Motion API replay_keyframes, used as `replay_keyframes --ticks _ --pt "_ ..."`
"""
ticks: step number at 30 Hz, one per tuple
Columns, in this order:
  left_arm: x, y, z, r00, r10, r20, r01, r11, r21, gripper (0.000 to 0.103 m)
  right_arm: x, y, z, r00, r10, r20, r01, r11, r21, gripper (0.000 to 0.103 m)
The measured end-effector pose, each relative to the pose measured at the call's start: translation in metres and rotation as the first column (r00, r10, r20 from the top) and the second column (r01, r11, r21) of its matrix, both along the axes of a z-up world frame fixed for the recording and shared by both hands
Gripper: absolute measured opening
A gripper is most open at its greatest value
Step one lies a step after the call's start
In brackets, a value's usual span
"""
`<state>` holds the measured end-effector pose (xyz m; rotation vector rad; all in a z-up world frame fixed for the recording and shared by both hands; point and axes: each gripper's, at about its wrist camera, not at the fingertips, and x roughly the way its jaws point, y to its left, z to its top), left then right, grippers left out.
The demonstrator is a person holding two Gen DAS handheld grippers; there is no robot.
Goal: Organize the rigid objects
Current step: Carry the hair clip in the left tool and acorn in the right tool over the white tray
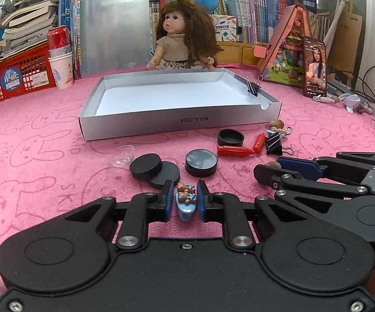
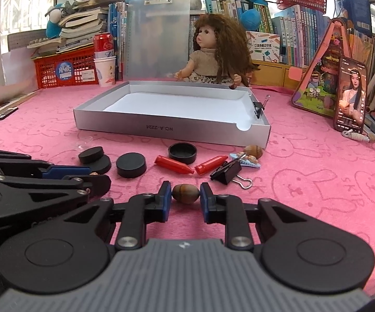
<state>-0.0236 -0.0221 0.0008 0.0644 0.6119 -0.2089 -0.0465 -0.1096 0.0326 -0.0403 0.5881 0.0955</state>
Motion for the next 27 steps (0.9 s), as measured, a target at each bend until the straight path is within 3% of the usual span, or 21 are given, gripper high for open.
replay_keyframes --ticks 27 --pt "0.021 0.008 0.038 0.997 0.039 0.073 -0.034 0.996 -0.08 0.016 0.021 -0.017 0.023 0.999 -0.05 0.01 0.049 0.994 0.097 0.028"
